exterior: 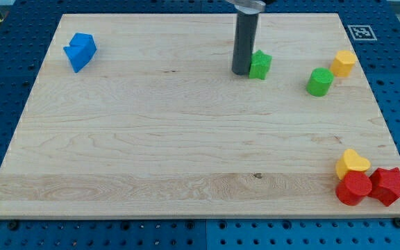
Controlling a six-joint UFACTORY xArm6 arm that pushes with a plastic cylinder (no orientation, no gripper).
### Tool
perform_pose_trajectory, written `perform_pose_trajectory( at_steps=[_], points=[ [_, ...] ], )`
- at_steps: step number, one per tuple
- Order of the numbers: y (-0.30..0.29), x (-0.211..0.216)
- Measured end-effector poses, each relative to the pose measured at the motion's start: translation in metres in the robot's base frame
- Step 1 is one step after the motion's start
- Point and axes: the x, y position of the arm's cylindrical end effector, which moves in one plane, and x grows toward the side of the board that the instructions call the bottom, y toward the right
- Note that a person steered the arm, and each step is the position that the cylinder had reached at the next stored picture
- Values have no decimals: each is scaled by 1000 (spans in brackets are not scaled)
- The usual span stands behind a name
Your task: Slide the green star towards the green circle
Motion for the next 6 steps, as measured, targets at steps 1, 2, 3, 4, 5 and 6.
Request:
perform_pose_trajectory(
  at_steps=[1, 2, 3, 4, 5, 6],
  points=[
    [24, 8],
    [38, 13],
    [27, 16],
    [6, 16],
    [-6, 5],
    [-4, -19]
  ],
)
